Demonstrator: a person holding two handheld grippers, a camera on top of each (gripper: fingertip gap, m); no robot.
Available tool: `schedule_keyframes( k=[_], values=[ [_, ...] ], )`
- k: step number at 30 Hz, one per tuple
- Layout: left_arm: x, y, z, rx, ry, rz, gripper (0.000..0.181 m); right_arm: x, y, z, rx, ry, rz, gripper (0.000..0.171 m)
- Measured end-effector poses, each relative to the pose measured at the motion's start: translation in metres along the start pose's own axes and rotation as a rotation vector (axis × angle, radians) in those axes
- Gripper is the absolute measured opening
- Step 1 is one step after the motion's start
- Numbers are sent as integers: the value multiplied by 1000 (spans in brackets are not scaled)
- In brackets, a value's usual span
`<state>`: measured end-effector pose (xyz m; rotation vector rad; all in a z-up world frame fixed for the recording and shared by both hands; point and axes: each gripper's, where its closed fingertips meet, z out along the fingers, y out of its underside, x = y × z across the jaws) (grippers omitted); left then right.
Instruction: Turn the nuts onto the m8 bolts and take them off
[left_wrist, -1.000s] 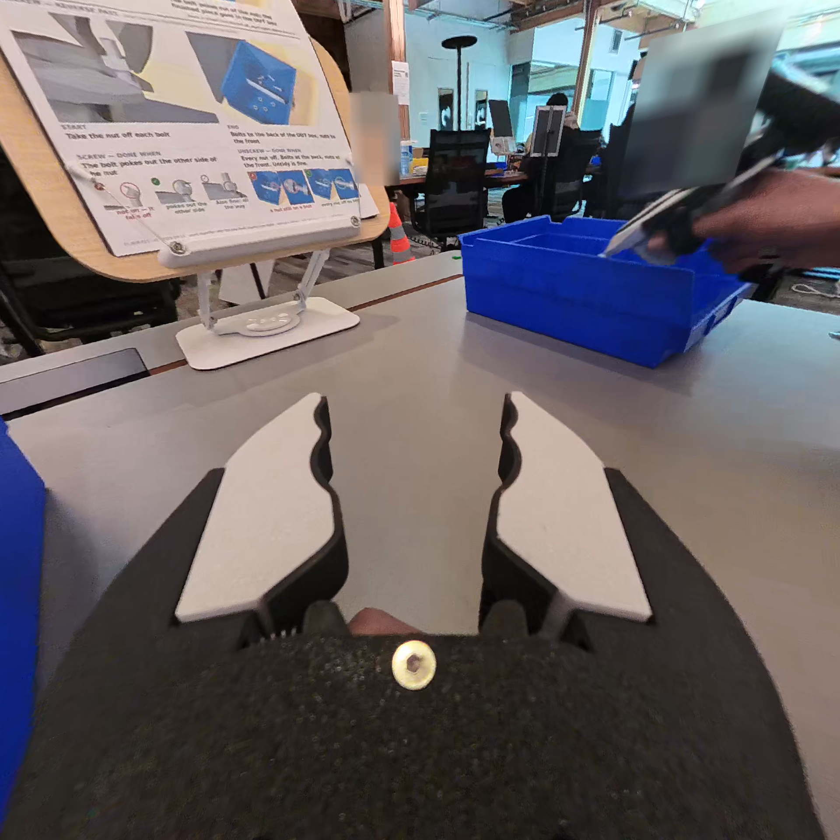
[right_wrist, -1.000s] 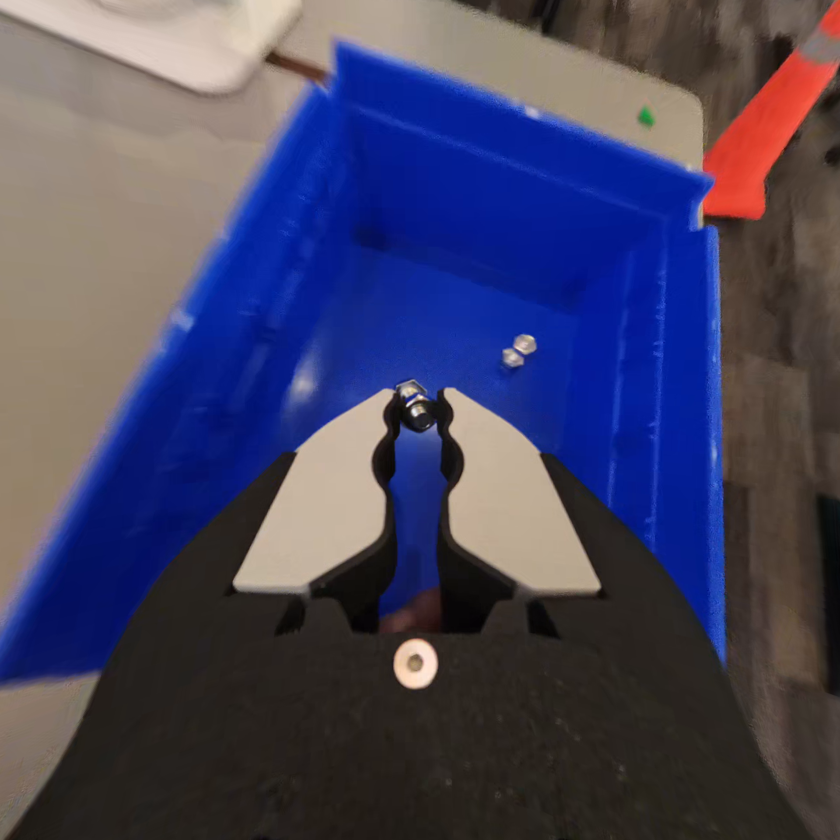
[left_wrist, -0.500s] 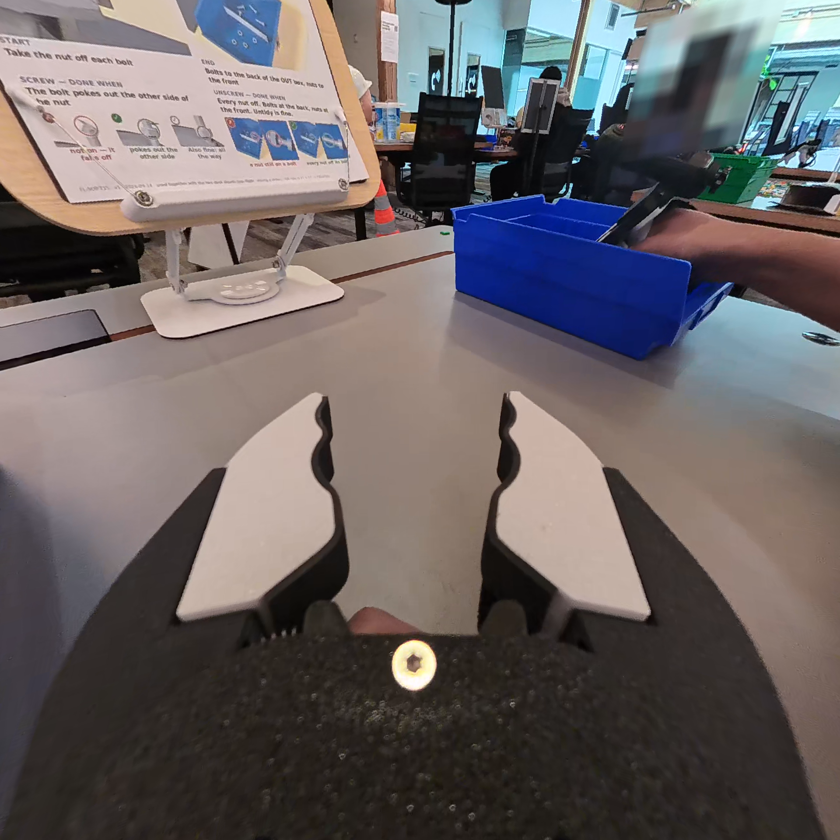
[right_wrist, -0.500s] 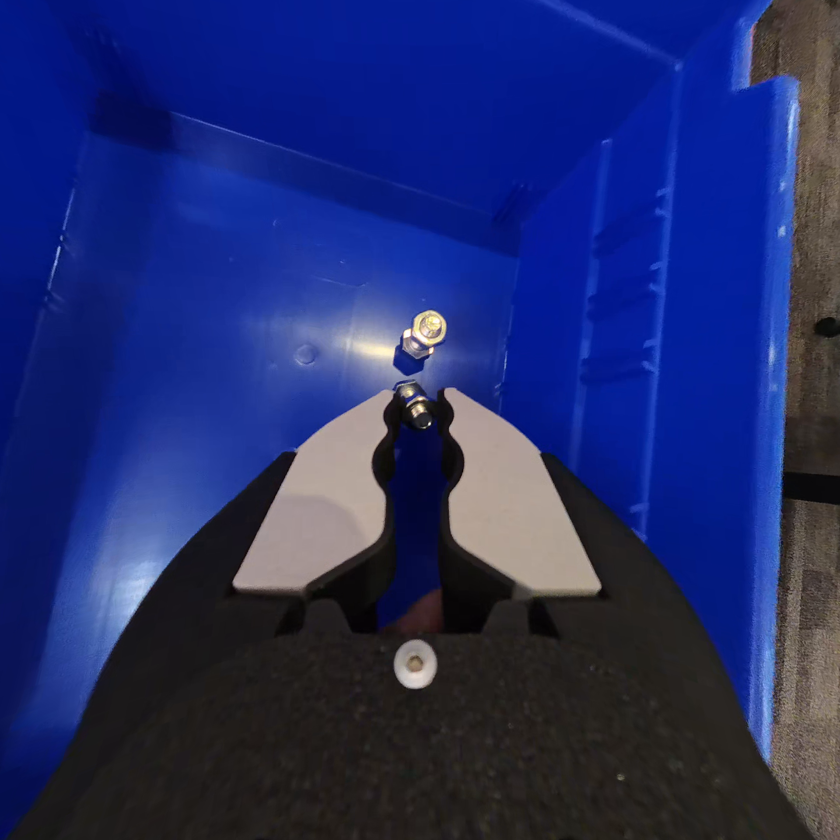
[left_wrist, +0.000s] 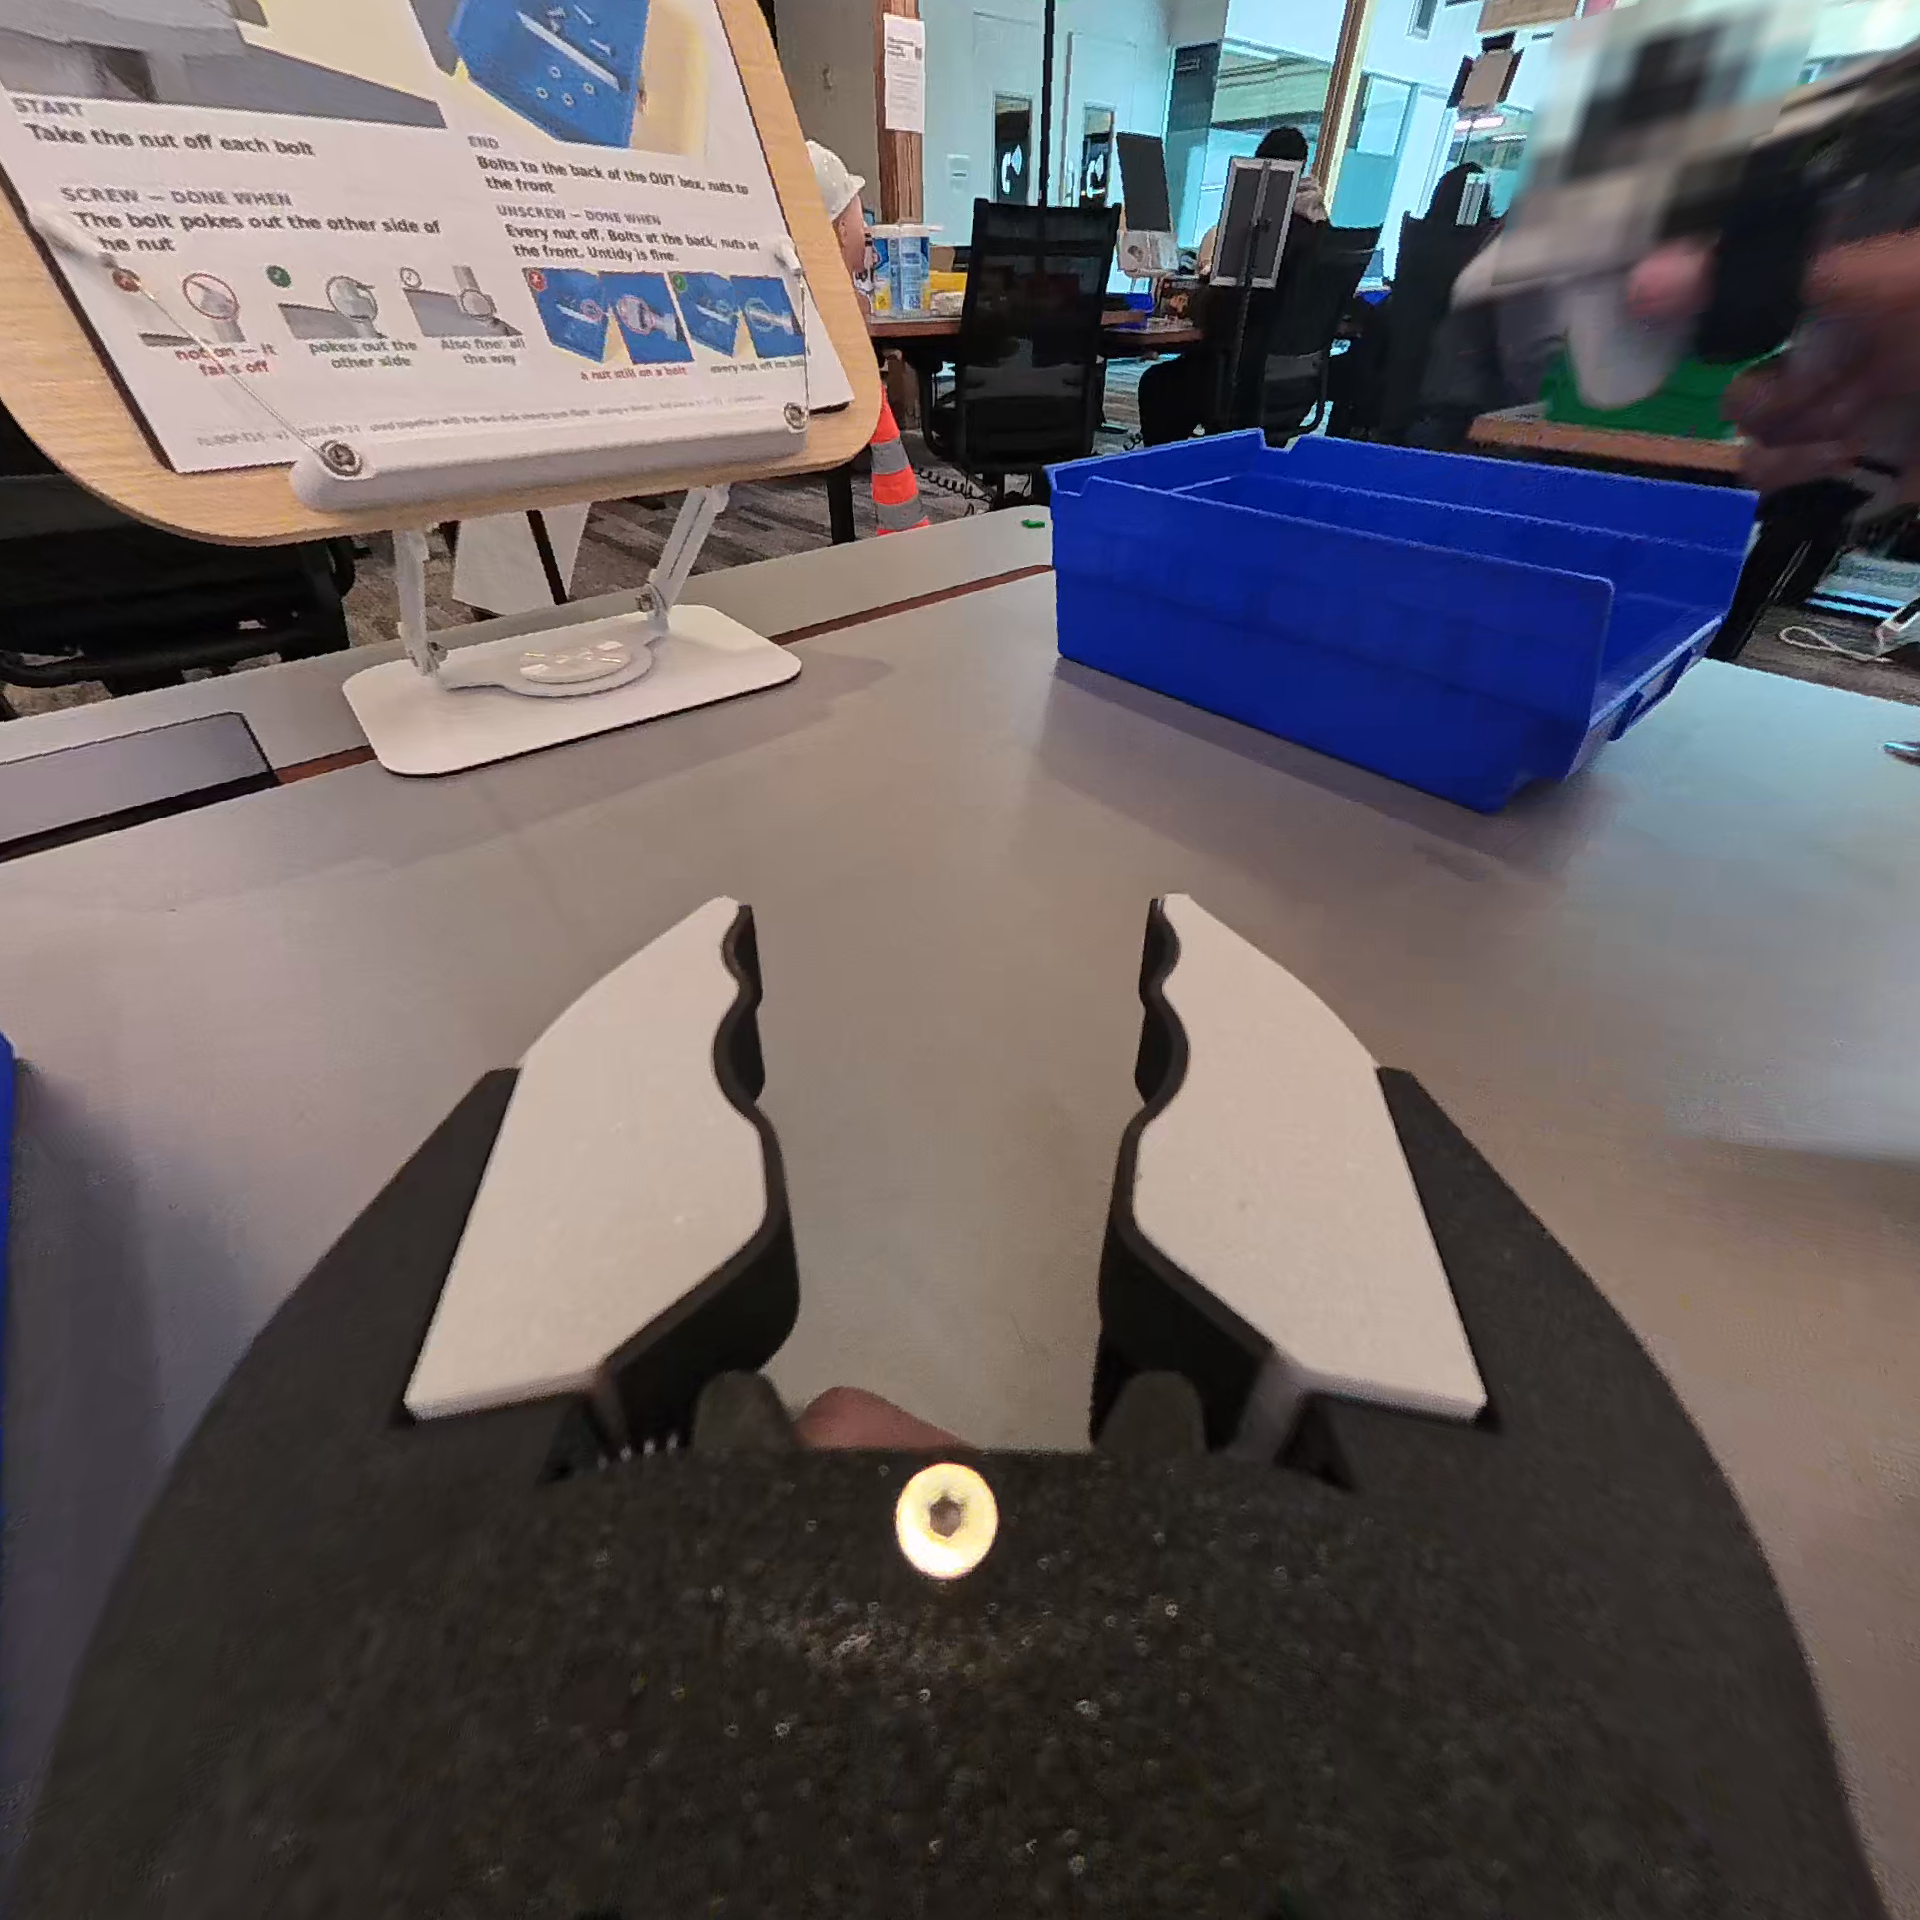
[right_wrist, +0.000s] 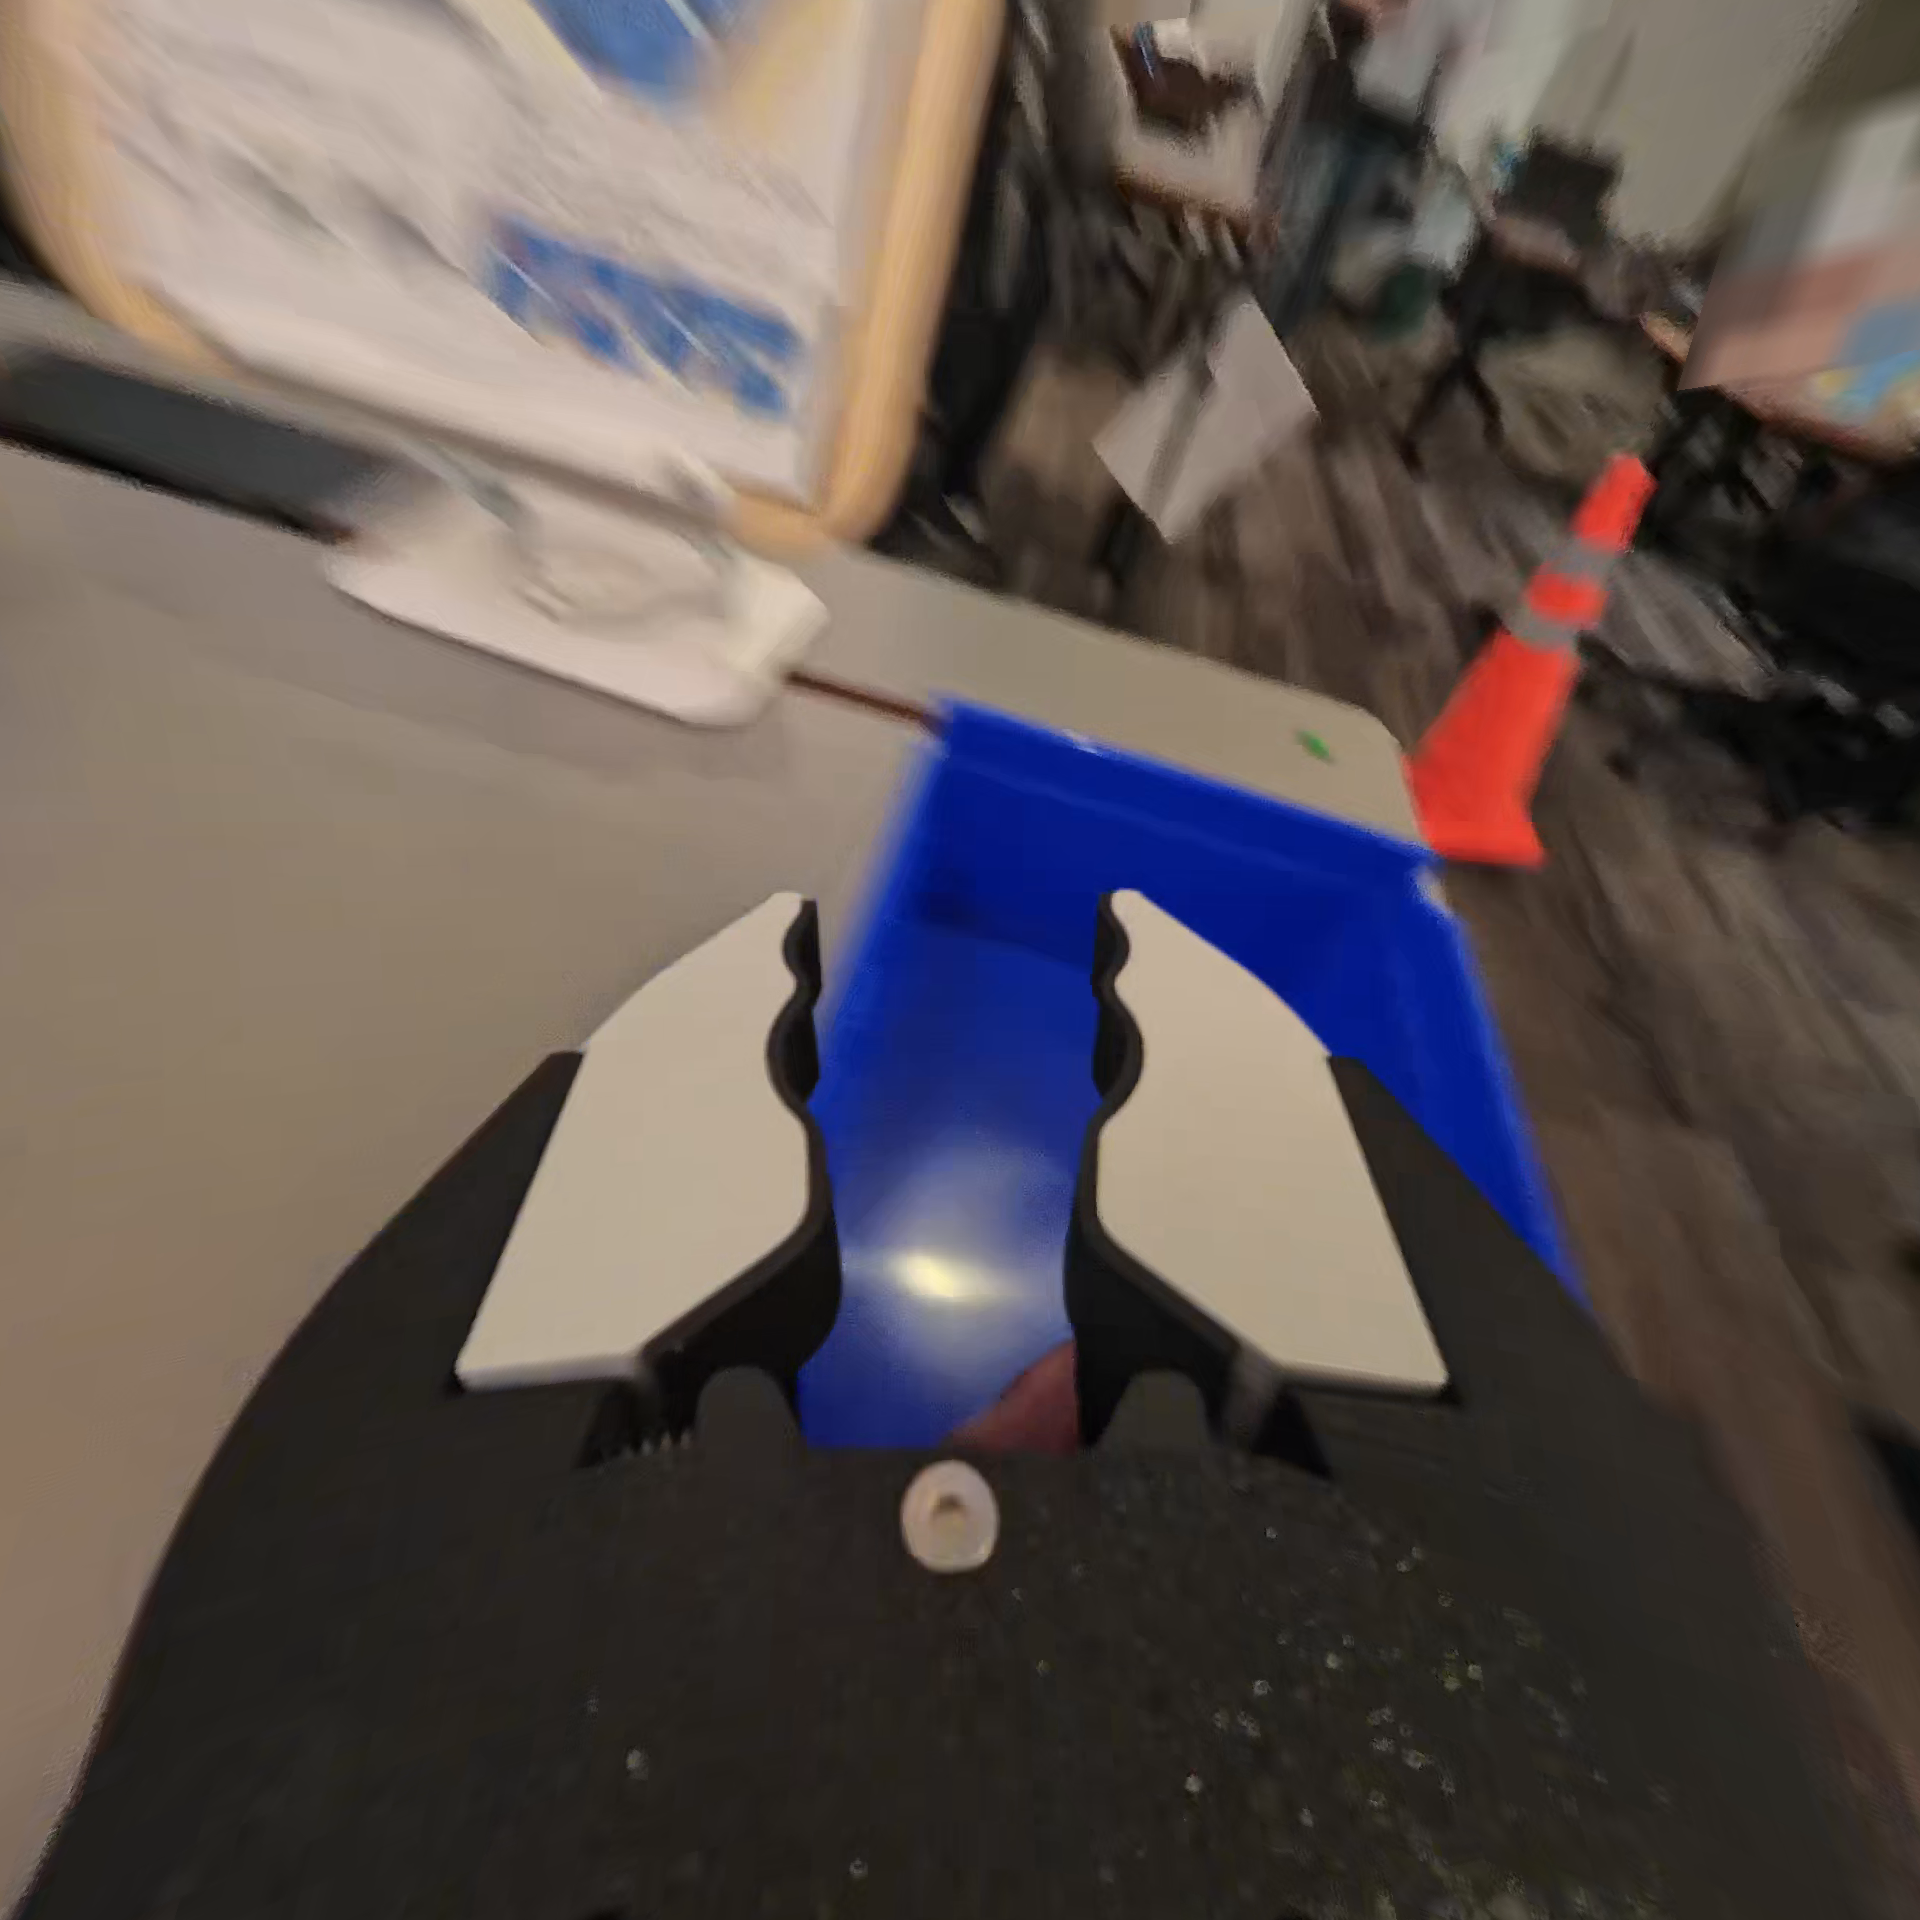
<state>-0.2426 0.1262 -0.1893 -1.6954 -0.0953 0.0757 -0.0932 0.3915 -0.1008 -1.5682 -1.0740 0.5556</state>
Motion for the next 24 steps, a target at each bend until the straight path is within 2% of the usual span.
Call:
schedule_keyframes(
  k=[2, 4, 6, 8, 13, 19, 24],
  values=[
    [0, 0, 1, 0, -9, 13, 70, -66, -21, -25, 156, -153, 60, 49],
    [0, 1, 2, -4, -15, 19, 70, -124, -22, -41, 269, -272, 111, 50],
    [-1, 0, 1, -1, -22, 23, 70, -164, -7, -45, 321, -324, 130, 50],
    [-2, -1, 1, 6, -32, 26, 70, -187, 19, -38, 275, -316, 91, 61],
    [-1, 1, 2, -1, -42, 35, 69, -199, 55, -26, 171, -279, 5, 66],
    [-1, 3, 5, -17, -51, 50, 69, -194, 59, -23, 150, -331, 113, 64],
    [-1, 3, 6, -21, -53, 45, 69, -191, 61, -22, 145, -329, 87, 61]
  ],
)
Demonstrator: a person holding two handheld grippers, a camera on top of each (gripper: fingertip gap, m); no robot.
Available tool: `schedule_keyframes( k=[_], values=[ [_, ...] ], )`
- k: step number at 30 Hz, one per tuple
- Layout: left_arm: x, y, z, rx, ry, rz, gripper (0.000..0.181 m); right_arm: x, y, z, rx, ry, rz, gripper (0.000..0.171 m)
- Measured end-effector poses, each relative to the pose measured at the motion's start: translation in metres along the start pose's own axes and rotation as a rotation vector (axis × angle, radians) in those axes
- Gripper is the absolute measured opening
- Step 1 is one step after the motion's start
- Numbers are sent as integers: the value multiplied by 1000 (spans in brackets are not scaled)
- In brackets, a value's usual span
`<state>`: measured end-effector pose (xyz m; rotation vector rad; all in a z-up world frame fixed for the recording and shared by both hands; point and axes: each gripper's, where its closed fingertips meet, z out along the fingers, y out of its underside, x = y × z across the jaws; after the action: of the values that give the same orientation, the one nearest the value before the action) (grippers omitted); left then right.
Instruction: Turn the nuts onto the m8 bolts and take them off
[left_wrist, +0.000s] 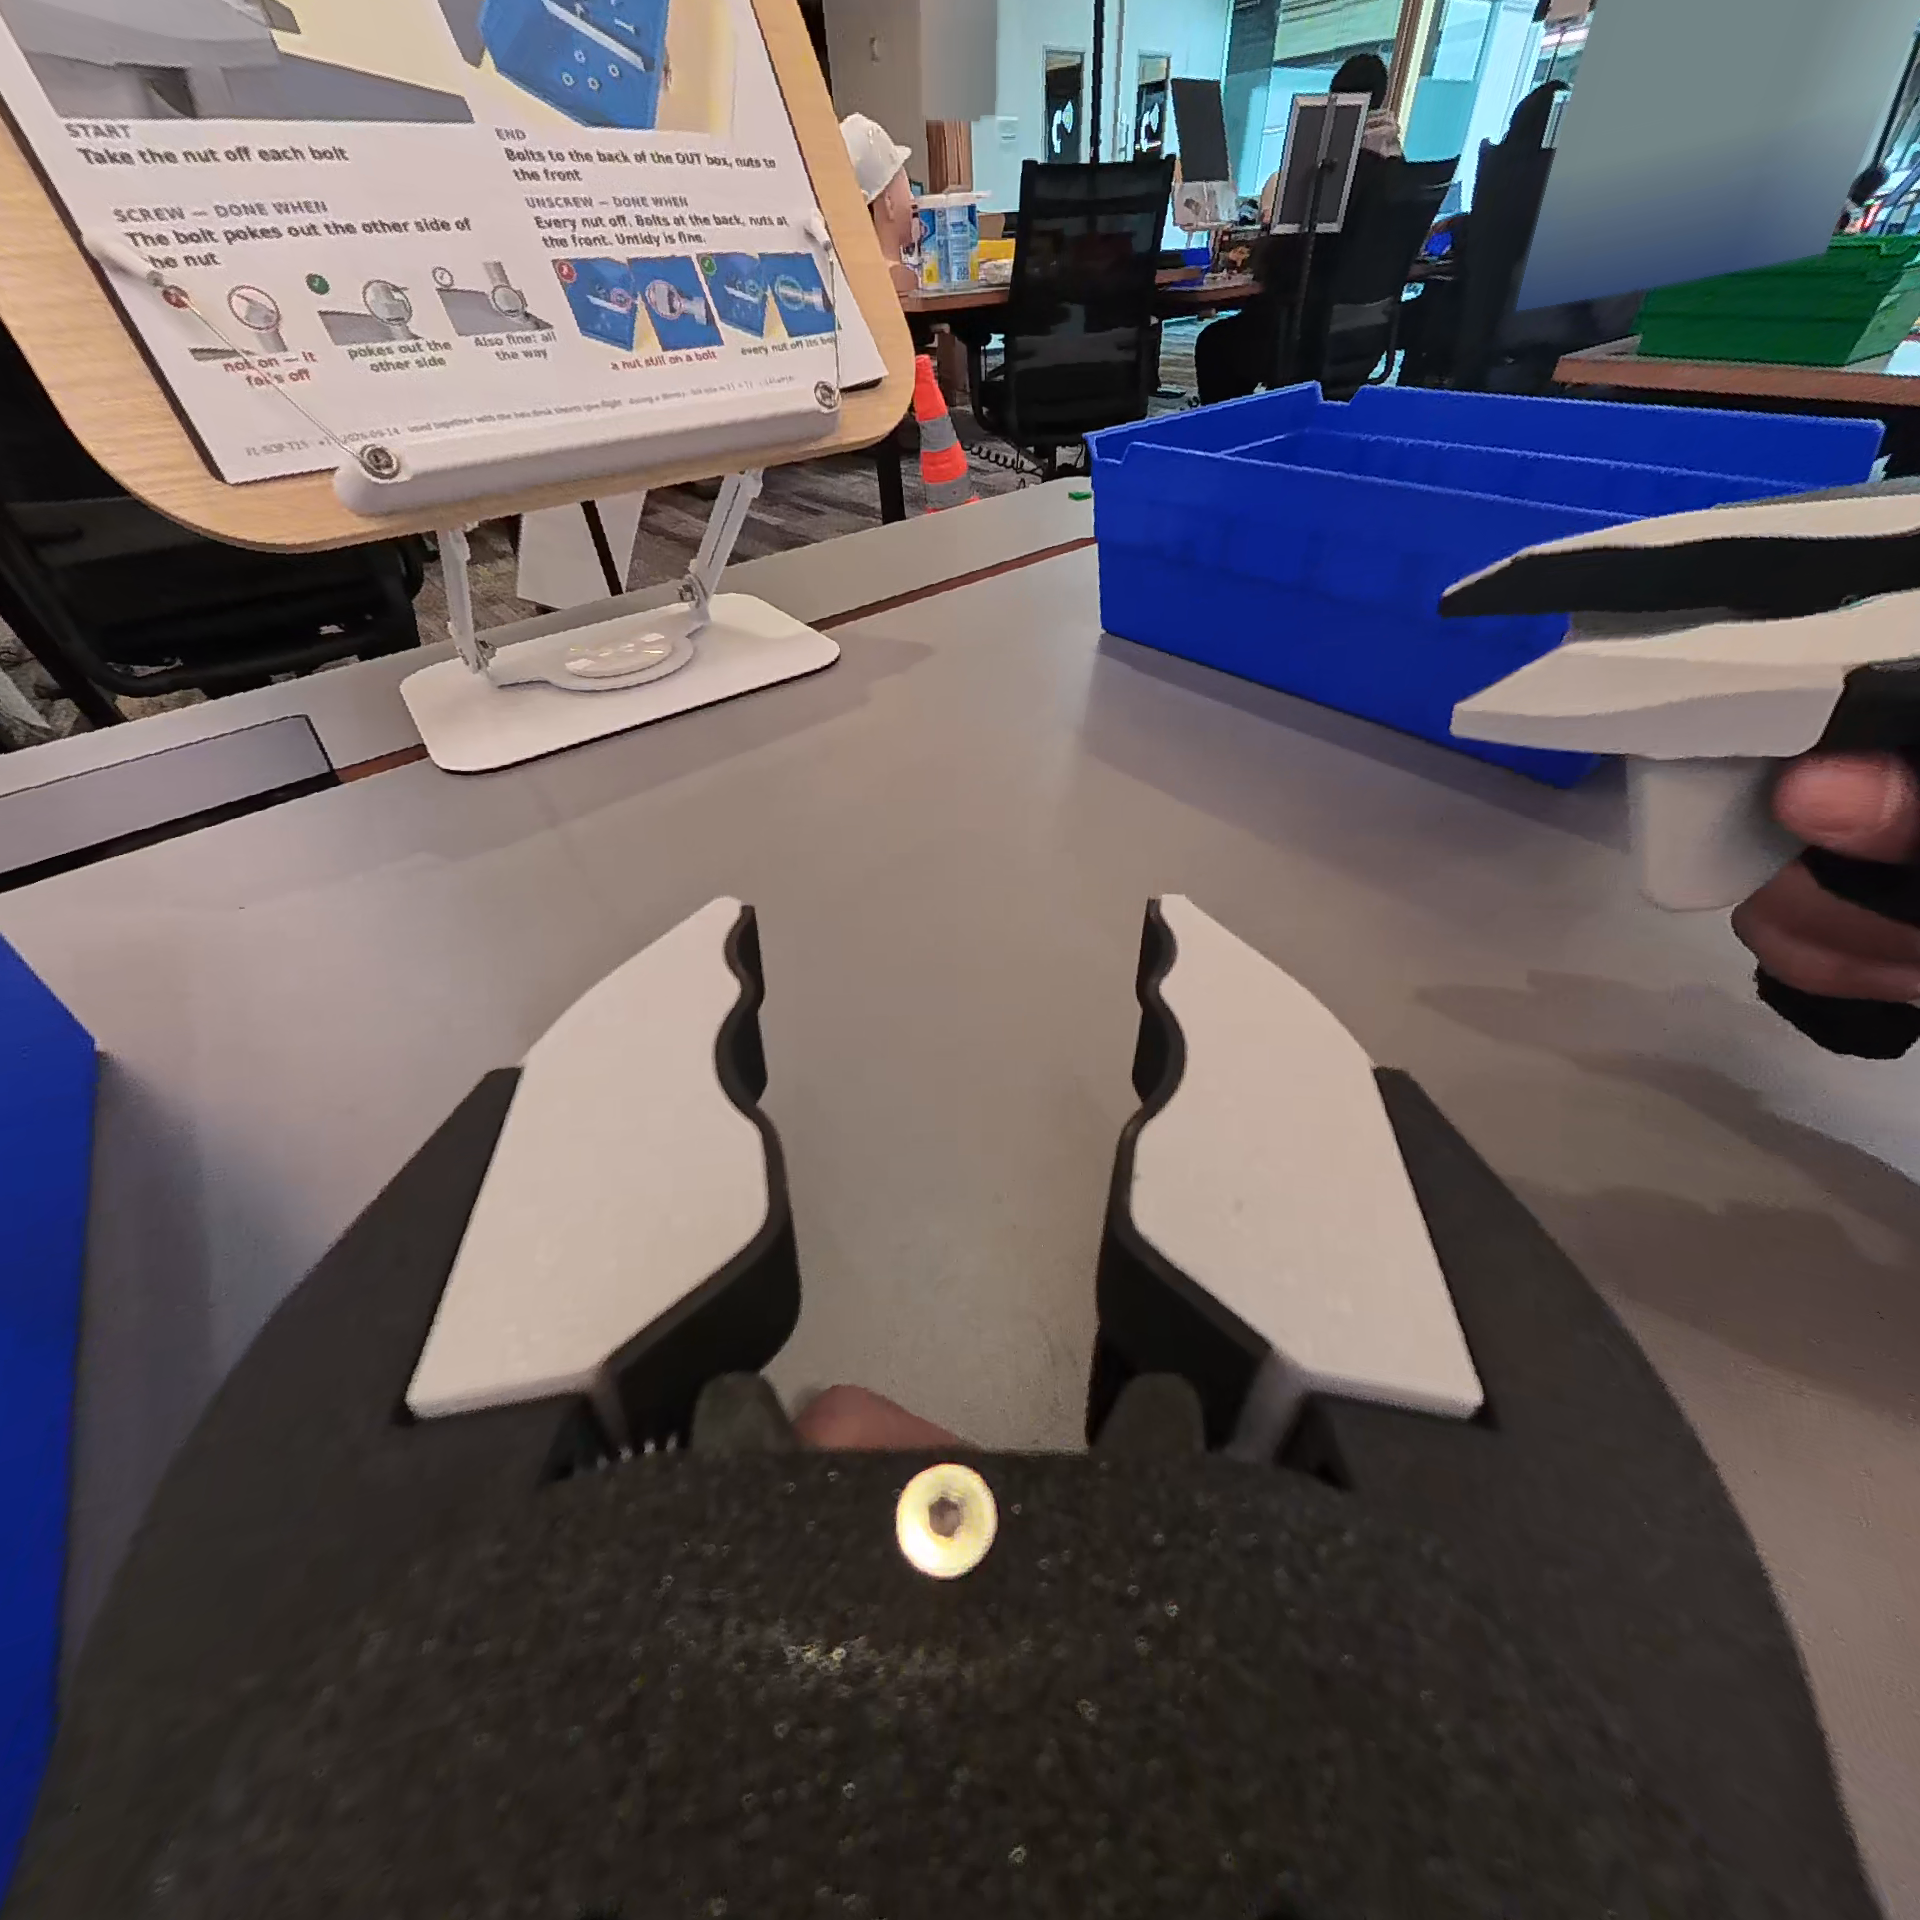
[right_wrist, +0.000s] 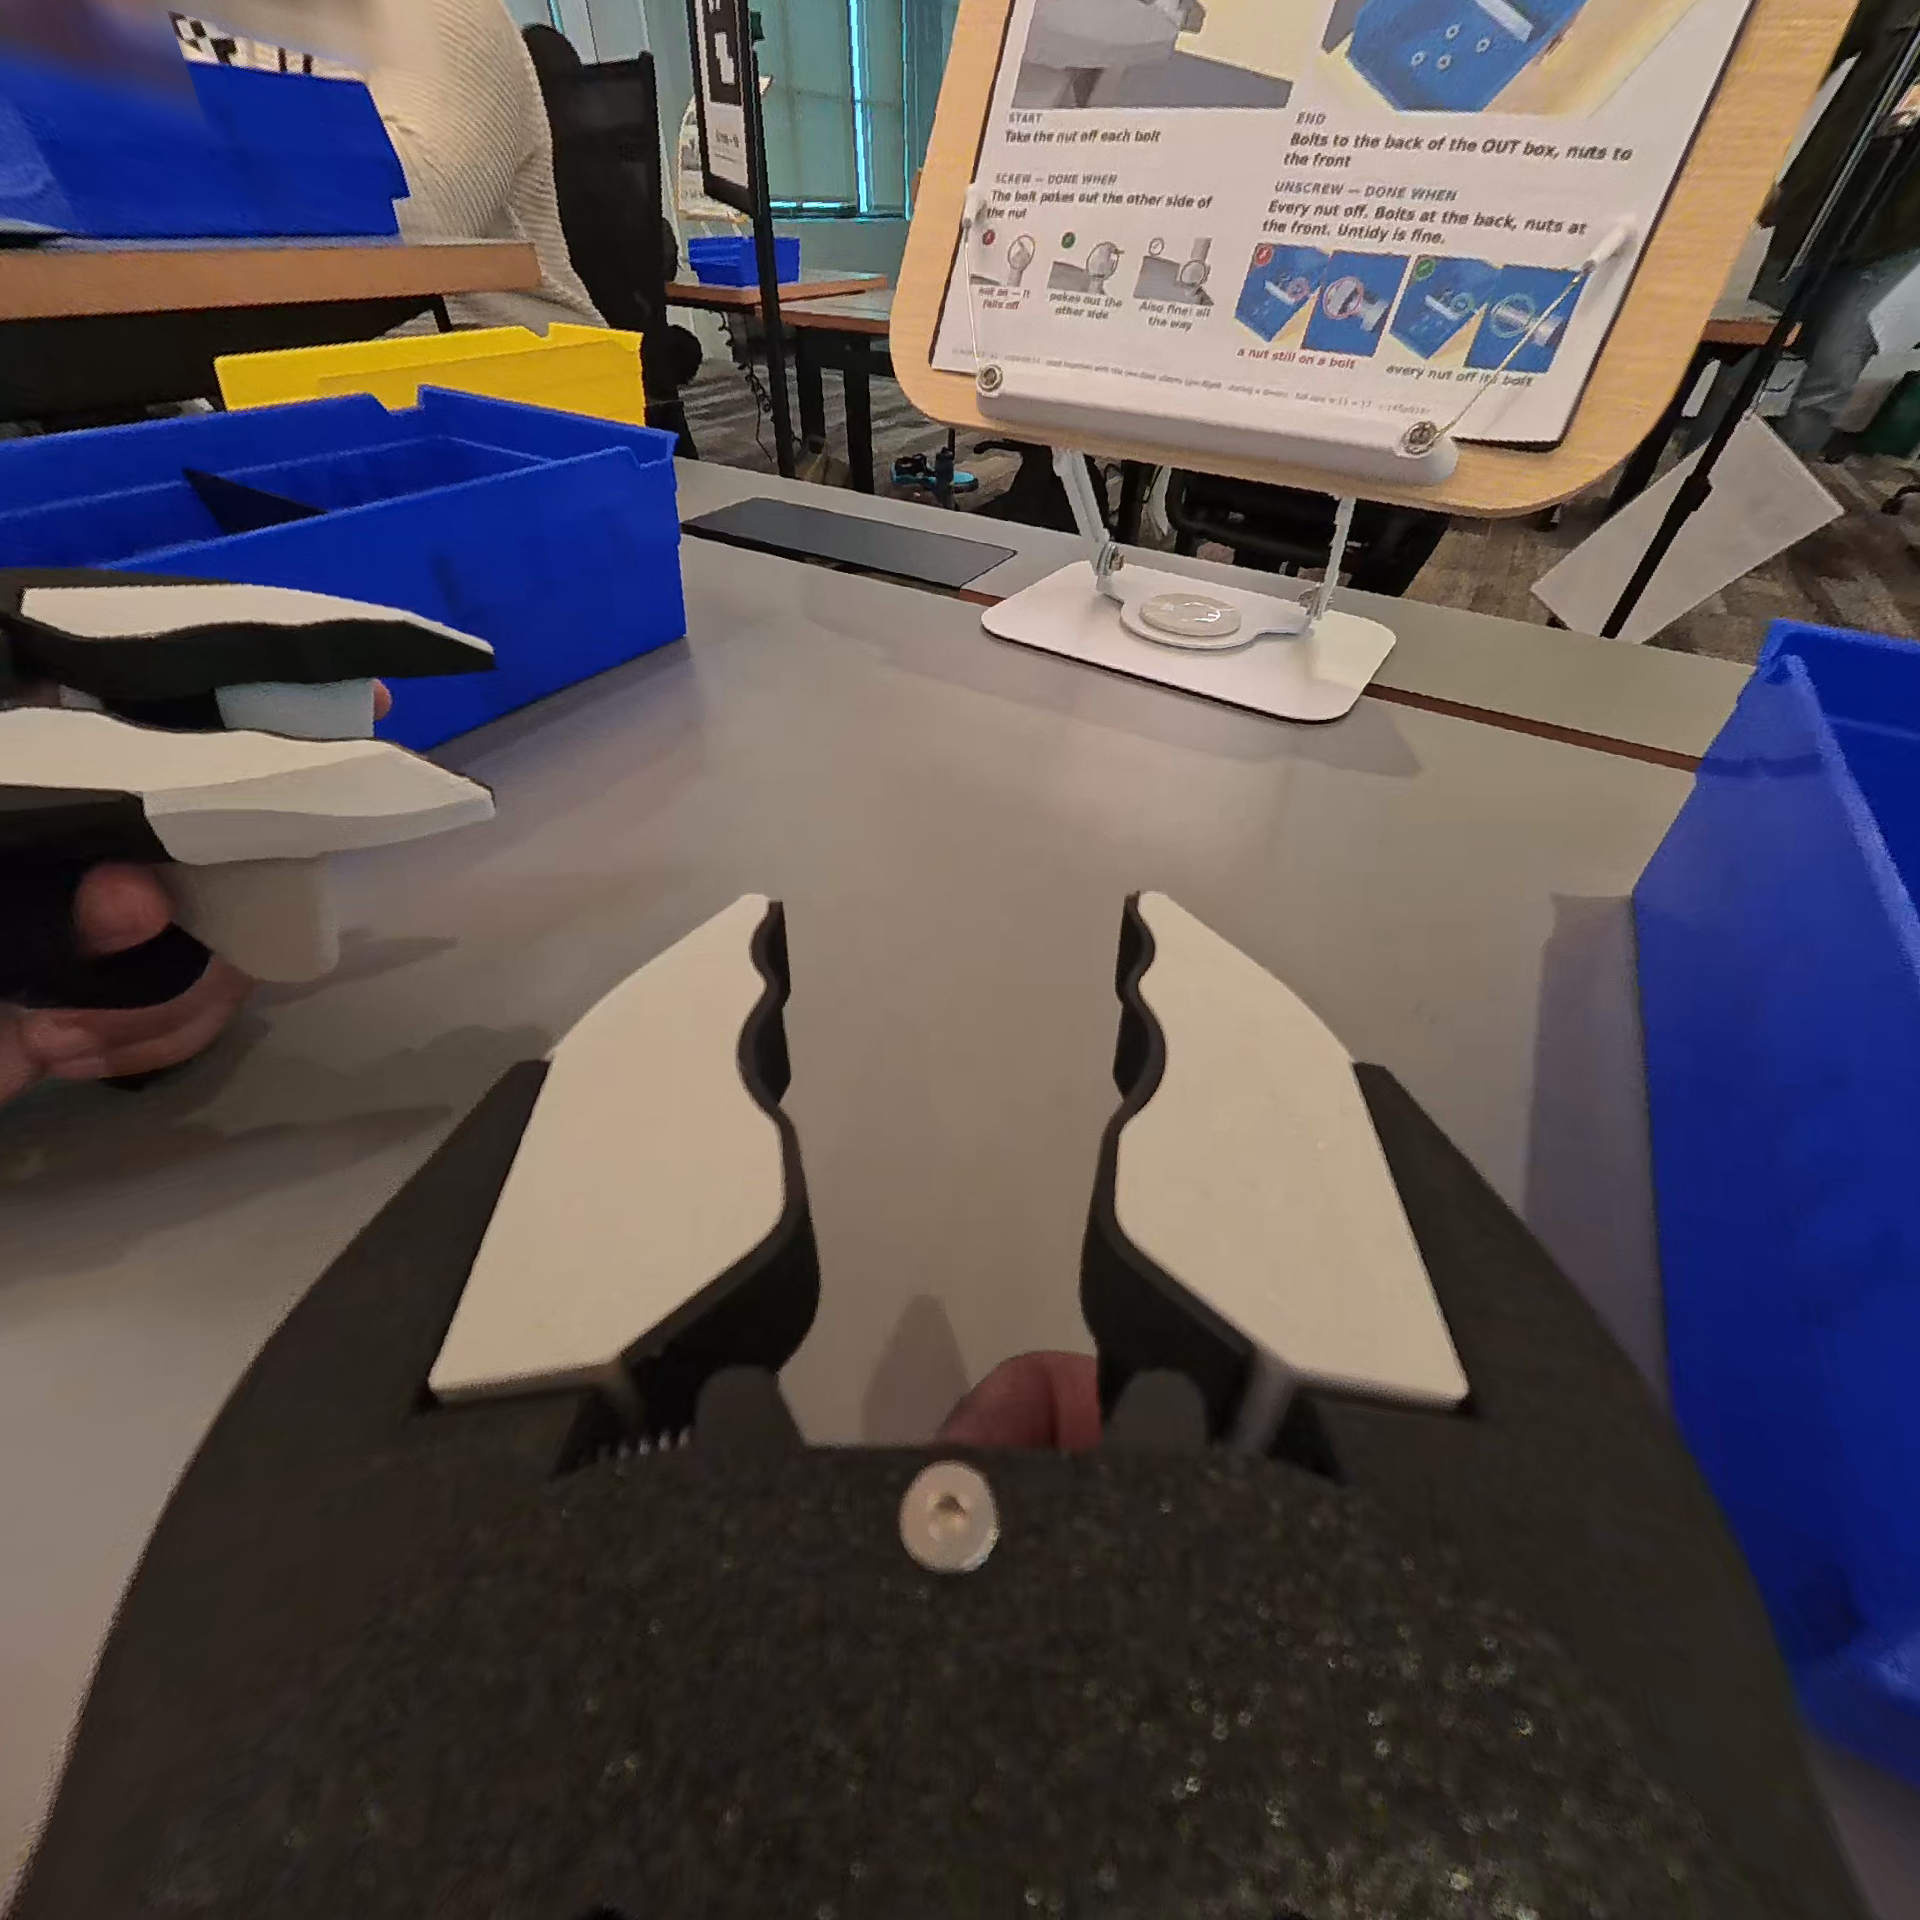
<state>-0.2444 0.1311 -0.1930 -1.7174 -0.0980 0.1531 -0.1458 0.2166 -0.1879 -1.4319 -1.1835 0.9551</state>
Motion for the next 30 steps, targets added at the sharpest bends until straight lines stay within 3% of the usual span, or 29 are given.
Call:
schedule_keyframes(
  k=[14, 20, 24, 30],
  values=[
    [-3, -1, 0, 4, -2, -18, 67, -7, -1, 6, -7, -24, -11, 58],
    [-12, -26, -28, -12, -53, -16, 68, -1, -8, 7, 5, -29, -5, 56],
    [-44, -41, -68, -91, -141, -1, 67, 5, -10, 8, 8, -39, -5, 55],
    [-137, -33, -125, -347, -288, 1, 70, 10, -6, 8, 5, -51, 24, 53]
  ],
)
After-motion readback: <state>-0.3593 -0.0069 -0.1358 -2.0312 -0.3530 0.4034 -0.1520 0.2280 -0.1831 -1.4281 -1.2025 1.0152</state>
